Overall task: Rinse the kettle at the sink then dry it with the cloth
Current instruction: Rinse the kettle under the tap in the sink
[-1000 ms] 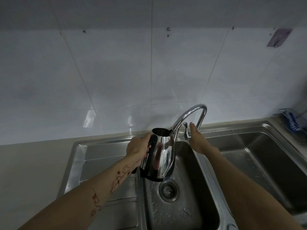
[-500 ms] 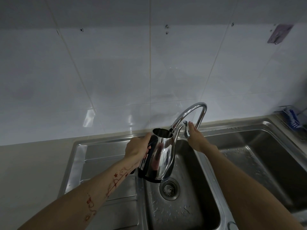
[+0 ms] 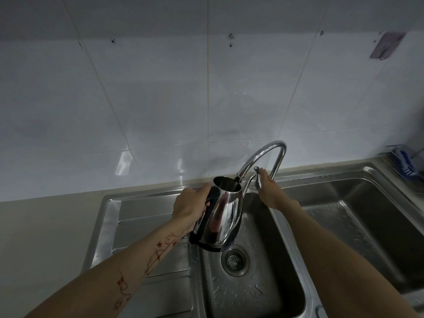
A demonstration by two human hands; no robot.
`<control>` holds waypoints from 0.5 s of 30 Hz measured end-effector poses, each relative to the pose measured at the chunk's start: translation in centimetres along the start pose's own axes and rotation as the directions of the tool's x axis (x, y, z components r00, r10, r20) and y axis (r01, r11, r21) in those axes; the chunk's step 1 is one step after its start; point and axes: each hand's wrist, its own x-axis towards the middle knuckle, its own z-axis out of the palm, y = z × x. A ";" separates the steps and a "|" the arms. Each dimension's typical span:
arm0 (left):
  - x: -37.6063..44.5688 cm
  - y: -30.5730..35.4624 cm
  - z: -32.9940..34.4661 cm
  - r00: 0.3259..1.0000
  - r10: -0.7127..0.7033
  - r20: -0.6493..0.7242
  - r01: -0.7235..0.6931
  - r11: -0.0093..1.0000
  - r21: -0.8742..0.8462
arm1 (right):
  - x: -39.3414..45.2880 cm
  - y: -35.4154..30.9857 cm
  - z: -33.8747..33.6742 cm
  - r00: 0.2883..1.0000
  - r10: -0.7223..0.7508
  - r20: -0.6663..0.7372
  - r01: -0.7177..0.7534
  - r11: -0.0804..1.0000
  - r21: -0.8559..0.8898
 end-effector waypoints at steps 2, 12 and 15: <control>0.1 -0.1 0.0 1.000 0.006 -0.004 -0.006 1.000 0.012 | 0.0 0.1 0.1 1.000 0.003 -0.009 -0.003 1.000 0.000; 0.8 -0.8 0.1 1.000 0.025 -0.008 -0.025 0.999 0.048 | 1.4 0.9 0.3 1.000 -0.008 -0.004 0.008 1.000 -0.005; 1.0 -0.9 0.1 1.000 0.023 -0.010 -0.022 0.998 0.061 | 2.0 1.0 0.5 1.000 -0.007 0.001 0.007 1.000 -0.018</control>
